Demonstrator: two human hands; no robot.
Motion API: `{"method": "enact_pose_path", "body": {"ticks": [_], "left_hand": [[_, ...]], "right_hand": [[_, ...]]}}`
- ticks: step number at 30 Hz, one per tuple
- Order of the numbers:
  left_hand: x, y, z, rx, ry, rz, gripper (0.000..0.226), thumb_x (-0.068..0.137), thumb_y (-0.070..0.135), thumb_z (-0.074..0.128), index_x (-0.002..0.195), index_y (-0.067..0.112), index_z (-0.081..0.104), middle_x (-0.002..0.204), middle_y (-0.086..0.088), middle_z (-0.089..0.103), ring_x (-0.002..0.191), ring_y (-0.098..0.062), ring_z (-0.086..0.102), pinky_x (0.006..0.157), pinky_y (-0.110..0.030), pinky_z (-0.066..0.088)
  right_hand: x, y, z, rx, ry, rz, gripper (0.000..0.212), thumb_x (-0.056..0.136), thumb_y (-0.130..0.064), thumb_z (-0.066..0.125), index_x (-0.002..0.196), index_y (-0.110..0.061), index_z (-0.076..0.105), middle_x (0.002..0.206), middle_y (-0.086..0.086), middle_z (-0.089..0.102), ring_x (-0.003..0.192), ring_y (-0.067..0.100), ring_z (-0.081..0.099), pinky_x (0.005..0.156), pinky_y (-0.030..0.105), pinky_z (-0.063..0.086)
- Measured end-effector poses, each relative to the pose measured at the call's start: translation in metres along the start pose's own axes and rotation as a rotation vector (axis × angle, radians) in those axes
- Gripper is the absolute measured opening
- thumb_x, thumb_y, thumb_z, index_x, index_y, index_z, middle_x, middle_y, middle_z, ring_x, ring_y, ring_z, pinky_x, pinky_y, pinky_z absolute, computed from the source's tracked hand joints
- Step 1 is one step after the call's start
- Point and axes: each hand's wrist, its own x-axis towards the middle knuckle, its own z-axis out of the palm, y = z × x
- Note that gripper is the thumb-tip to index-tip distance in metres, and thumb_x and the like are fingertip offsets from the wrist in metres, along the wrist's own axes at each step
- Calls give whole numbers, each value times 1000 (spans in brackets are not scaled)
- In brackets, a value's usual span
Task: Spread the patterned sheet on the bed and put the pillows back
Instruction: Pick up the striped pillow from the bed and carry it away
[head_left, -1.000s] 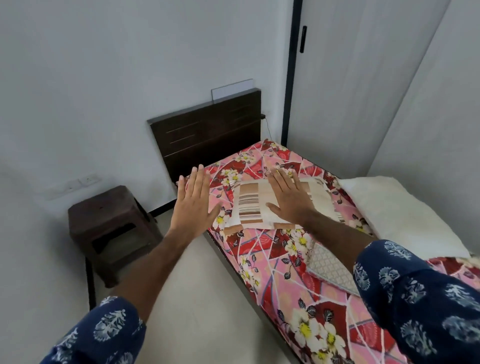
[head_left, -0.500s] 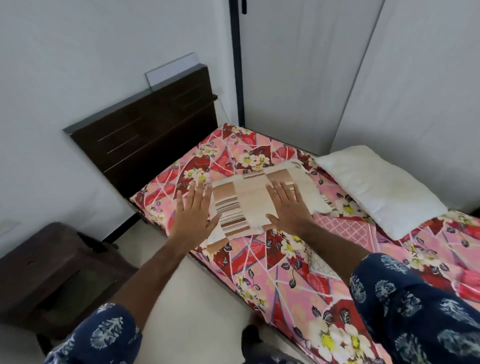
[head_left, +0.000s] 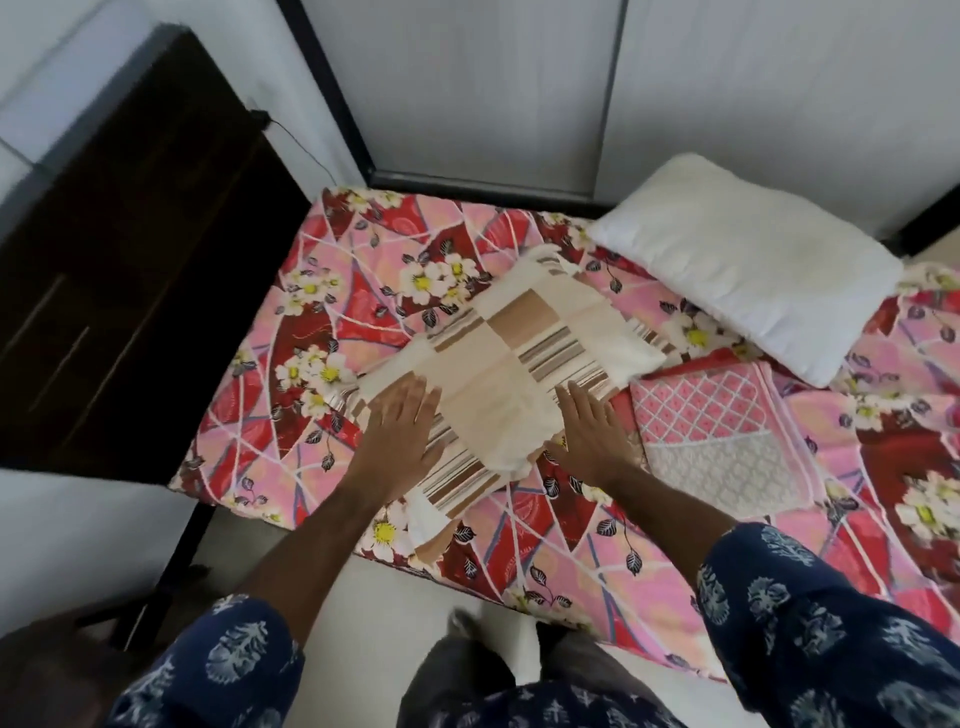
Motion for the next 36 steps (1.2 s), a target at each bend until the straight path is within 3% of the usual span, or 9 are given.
{"method": "enact_pose_path", "body": {"ticks": [4,9,15,19,21,26,29,33,36], "left_hand": [[62,-32,22,-26,-90,75,84,92,64,6,161,16,6,170,-12,0,156,-33,3,124,-55,10],[153,-78,61,-146,-123,101,76,103,48,39,162,16,4,170,-11,1,156,-32,3,125,-57,10],[217,-116,118,-253,-207,158,84,101,56,41,161,15,-2,170,-11,-2,156,-33,3,124,-60,9],[248,-130,145,-407,-198,110,99,92,76,38,161,18,-3,170,-11,0,156,-30,2,124,-58,10],[262,-130,151,-478,-214,65,109,86,83,38,161,15,-2,170,-12,0,156,-30,3,124,-58,12],[298,-128,165,-513,-201,48,139,62,99,46,160,12,2,169,-14,10,154,-33,15,123,-58,20],[312,-124,168,-553,-156,24,150,49,94,64,160,11,5,166,-15,19,152,-34,21,122,-56,25],[321,-117,161,-527,-150,-46,148,44,78,85,158,15,16,153,-17,40,141,-37,37,115,-56,35],[321,-122,154,-735,-199,-48,129,38,77,89,146,26,41,138,2,60,126,-21,58,106,-47,49]], "right_hand": [[26,-7,35,169,8,176,88,98,-51,50,161,-11,3,169,13,5,156,32,8,126,50,13],[69,-33,80,544,104,511,96,95,-51,60,159,-3,6,167,20,8,153,39,12,123,51,17],[127,-65,121,1142,284,980,112,75,-51,82,154,-6,17,151,19,31,142,37,31,118,50,31],[151,-68,143,1310,450,1109,130,53,-71,81,151,-9,23,146,14,41,136,32,42,113,53,40],[158,-66,148,1303,485,1162,138,46,-78,77,153,-10,21,151,15,37,141,33,37,116,52,36],[169,-55,167,1213,472,1275,123,63,-66,85,152,-8,23,153,16,29,145,37,27,119,53,27],[175,-48,172,1192,488,1297,116,63,-60,88,147,-6,28,146,13,33,139,36,32,117,50,30],[178,-53,167,1177,563,1302,106,60,-56,90,136,-6,36,136,11,41,130,34,41,110,48,38],[166,-57,154,1411,611,1250,94,53,-53,94,122,-12,44,121,5,58,113,28,60,95,48,54]]}}
